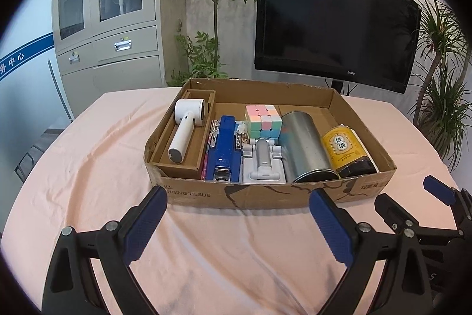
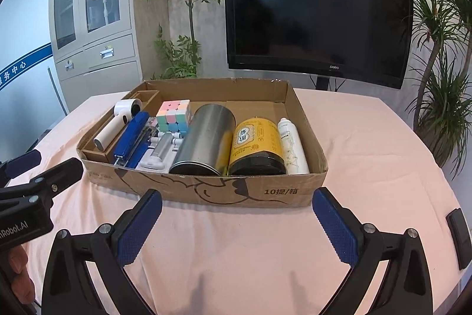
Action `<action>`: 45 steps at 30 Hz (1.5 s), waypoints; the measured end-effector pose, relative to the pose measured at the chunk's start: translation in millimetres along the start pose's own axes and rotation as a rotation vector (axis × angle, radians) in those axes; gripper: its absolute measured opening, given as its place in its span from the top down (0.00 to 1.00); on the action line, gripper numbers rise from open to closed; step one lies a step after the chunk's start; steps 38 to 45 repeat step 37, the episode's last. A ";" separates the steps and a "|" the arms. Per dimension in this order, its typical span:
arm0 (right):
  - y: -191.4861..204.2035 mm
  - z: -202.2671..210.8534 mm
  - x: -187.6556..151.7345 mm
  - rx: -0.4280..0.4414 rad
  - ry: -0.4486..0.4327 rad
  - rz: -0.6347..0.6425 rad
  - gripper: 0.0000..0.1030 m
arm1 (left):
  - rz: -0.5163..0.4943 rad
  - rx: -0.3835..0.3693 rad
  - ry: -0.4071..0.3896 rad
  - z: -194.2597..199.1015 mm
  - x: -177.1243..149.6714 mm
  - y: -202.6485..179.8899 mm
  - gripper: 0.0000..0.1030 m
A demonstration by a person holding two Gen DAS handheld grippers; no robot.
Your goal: Organize rigid objects
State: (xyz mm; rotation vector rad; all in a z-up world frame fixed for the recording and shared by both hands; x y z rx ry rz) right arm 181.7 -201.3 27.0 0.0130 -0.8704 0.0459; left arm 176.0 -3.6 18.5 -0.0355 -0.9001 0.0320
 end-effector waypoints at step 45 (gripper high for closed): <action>5.4 -21.4 -5.9 0.016 0.033 -0.005 0.00 | 0.008 -0.004 0.009 -11.9 -5.6 -0.9 0.06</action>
Point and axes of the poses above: each gripper's, at about its wrist camera, not at the fingertips, and z roughly against the way its jaws point, y to its left, x to its top, the point moved 3 cm from there along -z, roughly the way its jaws point, and after that the axes turned 2 degrees about x, right-handed, at the moved point
